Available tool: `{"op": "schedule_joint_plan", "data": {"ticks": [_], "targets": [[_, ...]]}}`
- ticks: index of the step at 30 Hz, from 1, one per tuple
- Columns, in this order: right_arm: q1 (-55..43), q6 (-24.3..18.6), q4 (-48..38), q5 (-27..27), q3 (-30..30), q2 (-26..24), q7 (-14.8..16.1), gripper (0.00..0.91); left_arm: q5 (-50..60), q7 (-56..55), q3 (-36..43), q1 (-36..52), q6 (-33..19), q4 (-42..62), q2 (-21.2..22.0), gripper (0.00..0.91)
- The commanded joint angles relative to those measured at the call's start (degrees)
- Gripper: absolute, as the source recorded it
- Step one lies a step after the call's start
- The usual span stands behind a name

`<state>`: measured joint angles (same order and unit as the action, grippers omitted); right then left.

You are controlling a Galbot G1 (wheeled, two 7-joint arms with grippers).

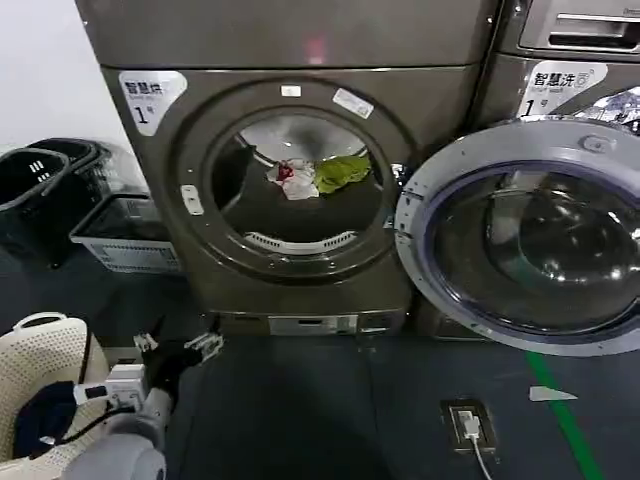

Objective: Grasp the clothes from the dryer.

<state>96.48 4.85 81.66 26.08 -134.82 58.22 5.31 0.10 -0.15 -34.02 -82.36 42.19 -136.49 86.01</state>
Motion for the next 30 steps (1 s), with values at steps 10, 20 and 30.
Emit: {"op": "schedule_joint_plan", "data": {"ticks": [10,20,30], "targets": [[-0.15,1.03,0.74,3.36,-0.32,-0.10,-2.55,0.907,-0.51,0.77,0.29,0.62,2.81,0.67,0.05,0.907],[-0.30,-0.82,0.83,7.18,-0.40,0.05,-5.48,0.907,-0.53,1.84,0.62,0.78,2.81,0.42,-0.09,0.907],[-0.14,-0.74,1.57,7.31,-0.45,0.22,-5.75,0.907,0.36,1.84,0.94,0.85,2.81,0.32,-0.18,0.907]]}}
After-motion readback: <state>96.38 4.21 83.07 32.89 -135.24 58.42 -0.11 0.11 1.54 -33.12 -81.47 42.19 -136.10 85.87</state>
